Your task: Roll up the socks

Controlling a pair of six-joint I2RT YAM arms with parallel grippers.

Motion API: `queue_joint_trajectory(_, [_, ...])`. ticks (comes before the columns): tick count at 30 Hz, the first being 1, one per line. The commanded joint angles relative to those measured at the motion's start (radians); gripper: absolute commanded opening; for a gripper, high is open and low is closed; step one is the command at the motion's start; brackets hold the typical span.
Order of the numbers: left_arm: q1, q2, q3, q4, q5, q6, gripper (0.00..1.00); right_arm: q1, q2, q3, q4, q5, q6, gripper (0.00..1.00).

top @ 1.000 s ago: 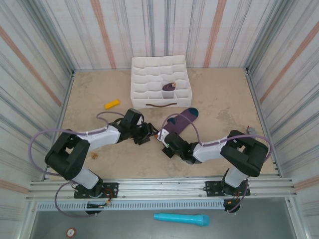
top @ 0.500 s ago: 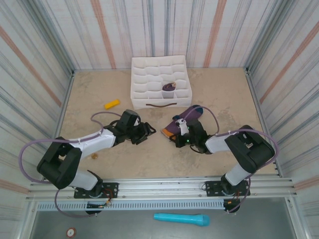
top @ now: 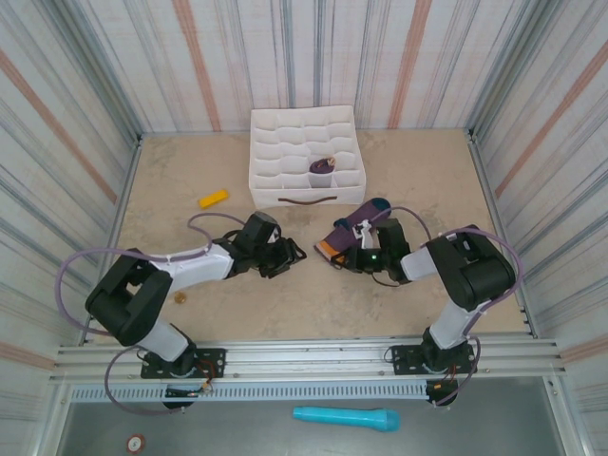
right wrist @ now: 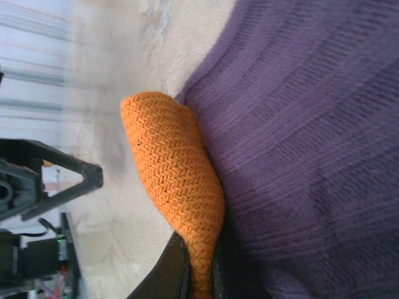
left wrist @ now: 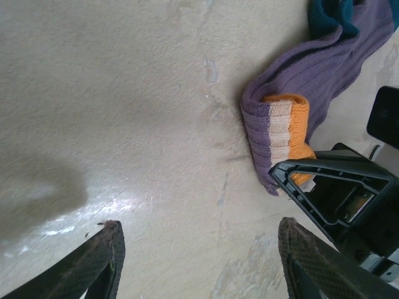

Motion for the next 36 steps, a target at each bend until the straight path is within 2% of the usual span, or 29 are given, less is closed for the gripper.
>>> queue_joint_trajectory(1, [-0.025,0.033,0.059,0.032,-0.041,0.025,0.64,-0.053,0.045,-0.012,-0.193,0.010,0.121,0.00])
queue_joint_trajectory(6, [-0.055,0.099,0.115,0.059,-0.065,0.050,0.60,-0.109,0.086,0.000,-0.260,-0.010,0.219,0.00])
queue_joint_trajectory(11, [-0.079,0.177,0.186,0.087,-0.079,0.084,0.53,-0.125,0.177,0.010,-0.226,-0.037,0.276,0.00])
queue_joint_trajectory(16, [-0.090,0.248,0.245,0.073,-0.109,0.087,0.47,-0.150,0.165,-0.012,-0.247,-0.008,0.276,0.00])
queue_joint_trajectory(20, [-0.095,0.308,0.282,0.079,-0.117,0.079,0.46,-0.152,0.164,-0.008,-0.264,-0.008,0.267,0.00])
queue_joint_trajectory(23, [-0.099,0.347,0.296,0.123,-0.102,0.073,0.43,-0.153,0.174,-0.005,-0.252,-0.015,0.270,0.00])
queue_joint_trajectory(36, [-0.113,0.433,0.319,0.108,-0.144,0.016,0.36,-0.167,0.182,-0.011,-0.215,-0.035,0.278,0.00])
